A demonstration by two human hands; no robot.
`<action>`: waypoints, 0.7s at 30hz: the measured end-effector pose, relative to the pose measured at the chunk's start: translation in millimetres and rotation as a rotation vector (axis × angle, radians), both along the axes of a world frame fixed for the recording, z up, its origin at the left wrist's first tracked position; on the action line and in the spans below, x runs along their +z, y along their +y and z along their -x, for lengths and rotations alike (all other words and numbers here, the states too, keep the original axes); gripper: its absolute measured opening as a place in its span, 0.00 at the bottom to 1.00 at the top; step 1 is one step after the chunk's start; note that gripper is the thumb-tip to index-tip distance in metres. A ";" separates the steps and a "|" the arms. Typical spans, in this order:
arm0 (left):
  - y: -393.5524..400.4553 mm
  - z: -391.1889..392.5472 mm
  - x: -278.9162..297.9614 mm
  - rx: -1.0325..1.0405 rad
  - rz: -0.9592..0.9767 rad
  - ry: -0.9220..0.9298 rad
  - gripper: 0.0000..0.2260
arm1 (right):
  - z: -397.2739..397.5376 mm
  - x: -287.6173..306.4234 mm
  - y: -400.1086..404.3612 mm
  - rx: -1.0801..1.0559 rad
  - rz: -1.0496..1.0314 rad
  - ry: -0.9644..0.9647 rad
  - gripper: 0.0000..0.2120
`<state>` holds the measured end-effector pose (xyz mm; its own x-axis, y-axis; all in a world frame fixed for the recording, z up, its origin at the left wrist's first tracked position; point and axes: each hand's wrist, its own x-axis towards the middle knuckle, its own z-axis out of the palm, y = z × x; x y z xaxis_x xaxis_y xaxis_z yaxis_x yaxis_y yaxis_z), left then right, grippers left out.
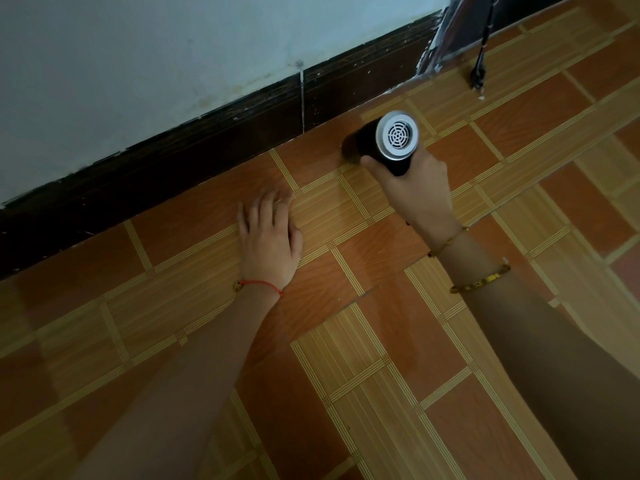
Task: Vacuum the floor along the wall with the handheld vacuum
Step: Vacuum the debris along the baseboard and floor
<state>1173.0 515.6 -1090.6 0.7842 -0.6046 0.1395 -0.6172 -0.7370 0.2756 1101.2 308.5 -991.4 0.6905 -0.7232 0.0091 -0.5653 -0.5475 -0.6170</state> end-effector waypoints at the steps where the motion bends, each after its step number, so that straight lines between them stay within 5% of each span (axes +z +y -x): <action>1: 0.1 0.0 -0.1 -0.001 0.002 -0.002 0.22 | -2.7 -1.0 -0.5 0.004 0.002 0.011 0.36; 21: 0.4 -0.7 0.4 -0.010 -0.007 0.013 0.23 | -17.0 -11.0 2.2 -0.037 -0.092 0.005 0.38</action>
